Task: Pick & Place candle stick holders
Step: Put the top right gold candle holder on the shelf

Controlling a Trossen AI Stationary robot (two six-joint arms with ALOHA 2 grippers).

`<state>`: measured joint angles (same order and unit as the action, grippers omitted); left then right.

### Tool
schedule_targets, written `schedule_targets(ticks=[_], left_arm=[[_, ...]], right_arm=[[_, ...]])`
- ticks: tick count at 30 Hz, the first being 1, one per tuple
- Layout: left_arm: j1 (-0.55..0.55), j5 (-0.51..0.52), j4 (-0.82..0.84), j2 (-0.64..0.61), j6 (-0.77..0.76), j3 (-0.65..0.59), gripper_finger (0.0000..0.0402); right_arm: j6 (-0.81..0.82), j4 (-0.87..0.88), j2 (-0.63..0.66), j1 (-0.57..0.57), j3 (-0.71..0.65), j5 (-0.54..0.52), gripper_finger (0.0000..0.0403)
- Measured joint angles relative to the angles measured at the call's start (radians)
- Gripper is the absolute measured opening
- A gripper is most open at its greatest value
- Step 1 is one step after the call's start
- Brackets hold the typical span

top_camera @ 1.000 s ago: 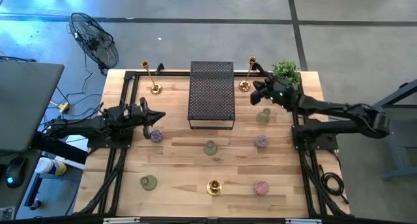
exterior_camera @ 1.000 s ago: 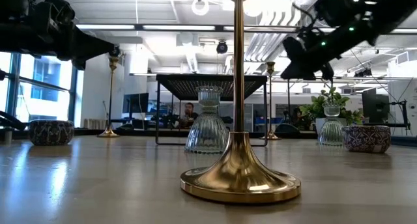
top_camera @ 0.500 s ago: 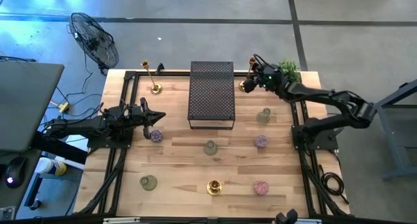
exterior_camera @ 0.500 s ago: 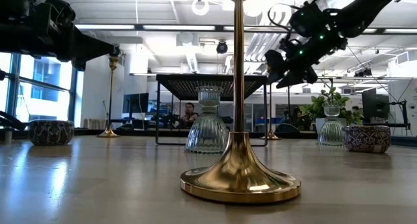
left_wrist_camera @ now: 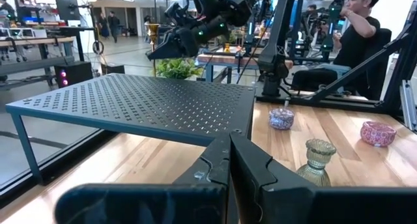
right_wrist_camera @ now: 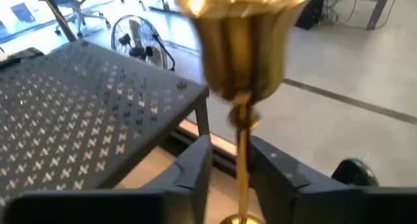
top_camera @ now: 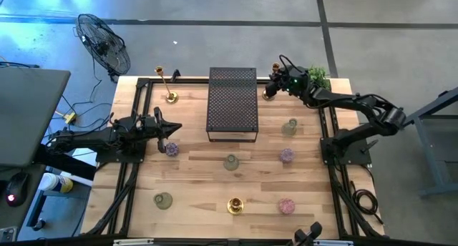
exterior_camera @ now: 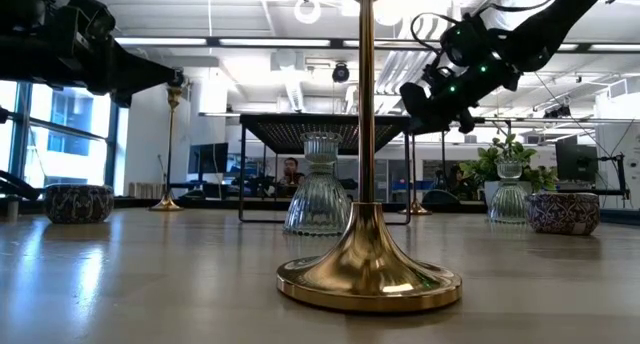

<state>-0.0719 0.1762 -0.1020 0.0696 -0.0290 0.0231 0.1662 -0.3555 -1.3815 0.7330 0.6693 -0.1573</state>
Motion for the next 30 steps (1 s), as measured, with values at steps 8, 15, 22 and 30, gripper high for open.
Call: schedule_targets(ticks=[8,15,22,30], left_arm=[[0.0,0.002,0.0,0.0,0.002,0.0,0.0],[0.0,0.002,0.001,0.0,-0.001,0.0,0.0],[0.0,0.002,0.008,0.0,-0.001,0.0,0.0],[0.0,0.002,0.007,0.0,-0.001,0.0,0.0]], right_arm=[[-0.034,0.045,0.032,-0.001,0.054,-0.025,0.0024],[-0.065,0.304,0.08,-0.025,0.284,-0.062,0.0008],[-0.096,0.603,0.075,-0.057,0.592,-0.079,0.0018],[-0.013,0.506,0.003,-0.059,0.643,0.041,0.0012]])
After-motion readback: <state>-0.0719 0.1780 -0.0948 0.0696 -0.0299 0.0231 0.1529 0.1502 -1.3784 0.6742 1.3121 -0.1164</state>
